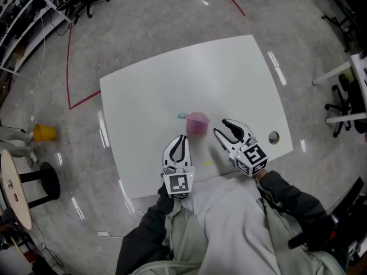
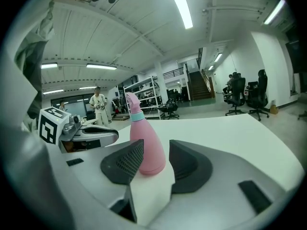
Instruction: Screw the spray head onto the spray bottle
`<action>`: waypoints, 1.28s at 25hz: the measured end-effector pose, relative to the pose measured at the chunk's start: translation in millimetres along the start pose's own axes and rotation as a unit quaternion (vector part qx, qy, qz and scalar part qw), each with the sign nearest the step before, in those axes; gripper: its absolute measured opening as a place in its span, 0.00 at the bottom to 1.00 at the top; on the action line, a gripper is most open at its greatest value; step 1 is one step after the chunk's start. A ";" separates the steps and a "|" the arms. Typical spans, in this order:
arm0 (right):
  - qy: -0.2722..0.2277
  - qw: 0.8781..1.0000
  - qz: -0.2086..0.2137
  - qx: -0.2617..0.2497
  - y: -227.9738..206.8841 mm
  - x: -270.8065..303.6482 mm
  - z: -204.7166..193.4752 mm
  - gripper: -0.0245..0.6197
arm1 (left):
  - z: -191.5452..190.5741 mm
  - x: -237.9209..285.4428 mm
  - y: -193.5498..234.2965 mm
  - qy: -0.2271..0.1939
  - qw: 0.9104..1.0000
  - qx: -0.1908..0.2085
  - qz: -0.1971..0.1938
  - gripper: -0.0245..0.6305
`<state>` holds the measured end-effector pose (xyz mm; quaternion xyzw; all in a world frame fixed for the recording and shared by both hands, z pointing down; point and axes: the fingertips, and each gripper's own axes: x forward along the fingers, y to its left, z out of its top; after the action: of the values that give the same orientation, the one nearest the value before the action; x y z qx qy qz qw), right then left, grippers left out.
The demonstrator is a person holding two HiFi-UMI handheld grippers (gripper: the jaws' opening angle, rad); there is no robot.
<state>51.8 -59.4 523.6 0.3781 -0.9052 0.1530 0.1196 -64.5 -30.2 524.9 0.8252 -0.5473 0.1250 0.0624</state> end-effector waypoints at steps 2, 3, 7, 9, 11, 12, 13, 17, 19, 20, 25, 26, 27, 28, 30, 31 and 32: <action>0.005 1.000 0.004 -0.005 7.6 1.8 -2.2 0.28 | 2.7 -7.0 -2.5 0.002 1.000 -0.024 -0.004 0.04; 0.007 1.000 0.006 -0.006 10.6 2.0 -3.5 0.28 | 5.3 -10.9 -4.4 0.005 1.000 -0.026 -0.006 0.04; 0.021 1.000 0.015 -0.014 20.3 3.5 -13.8 0.28 | 8.8 -19.1 -8.7 0.002 1.000 -0.025 -0.012 0.04; 0.029 0.999 0.021 -0.024 26.4 6.1 -20.2 0.28 | 10.0 -18.0 -6.9 0.002 1.000 -0.023 -0.010 0.04; 0.039 0.998 0.023 -0.036 31.7 7.3 -26.7 0.28 | 0.8 -17.6 -9.9 0.013 1.000 -0.019 -0.014 0.04; 0.044 0.998 0.022 -0.042 32.8 7.1 -29.9 0.27 | -4.2 -17.5 -12.7 0.019 1.000 -0.016 -0.018 0.04; 0.049 0.998 0.019 -0.047 32.6 6.3 -32.5 0.24 | -6.3 -17.0 -15.6 0.022 0.999 -0.013 -0.021 0.04; 0.053 0.997 0.000 -0.054 25.2 1.1 -36.9 0.10 | -7.4 -12.7 -25.9 0.023 0.999 -0.004 -0.037 0.04; 0.050 0.998 -0.006 -0.044 22.5 2.5 -37.6 0.09 | -8.0 -10.3 -25.0 0.023 0.999 0.001 -0.043 0.04; 0.048 0.998 -0.008 -0.037 21.9 4.6 -38.0 0.06 | -11.4 -9.8 -22.3 0.028 0.999 0.007 -0.043 0.04; 0.059 0.998 -0.005 -0.013 22.7 22.1 -44.5 0.03 | -26.0 -11.6 -0.6 0.049 0.999 0.004 -0.024 0.04; 0.059 0.998 -0.001 -0.013 23.1 20.1 -43.9 0.03 | -24.7 -13.5 -1.2 0.050 0.999 0.000 -0.017 0.04; 0.058 0.998 0.001 -0.016 23.3 15.3 -42.4 0.03 | -22.8 -15.2 -4.2 0.051 0.999 -0.004 -0.012 0.04; 0.058 0.998 0.003 -0.020 23.4 9.5 -40.2 0.03 | -21.2 -16.3 -8.3 0.052 0.999 -0.007 -0.010 0.04; 0.057 0.998 0.001 -0.033 23.6 2.1 -36.6 0.03 | -20.0 -16.6 -14.0 0.052 0.999 -0.010 -0.011 0.04; 0.056 0.998 0.000 -0.039 23.8 1.9 -35.8 0.03 | -20.2 -16.3 -14.3 0.051 0.999 -0.009 -0.011 0.04; 0.056 0.997 -0.001 -0.044 24.4 3.3 -35.4 0.03 | -20.7 -15.9 -13.4 0.052 0.999 -0.008 -0.012 0.04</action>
<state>35.6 -32.2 552.9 0.3639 -0.9027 0.1336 0.1866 -60.9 -5.8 540.9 0.8235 -0.5346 0.1623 0.0986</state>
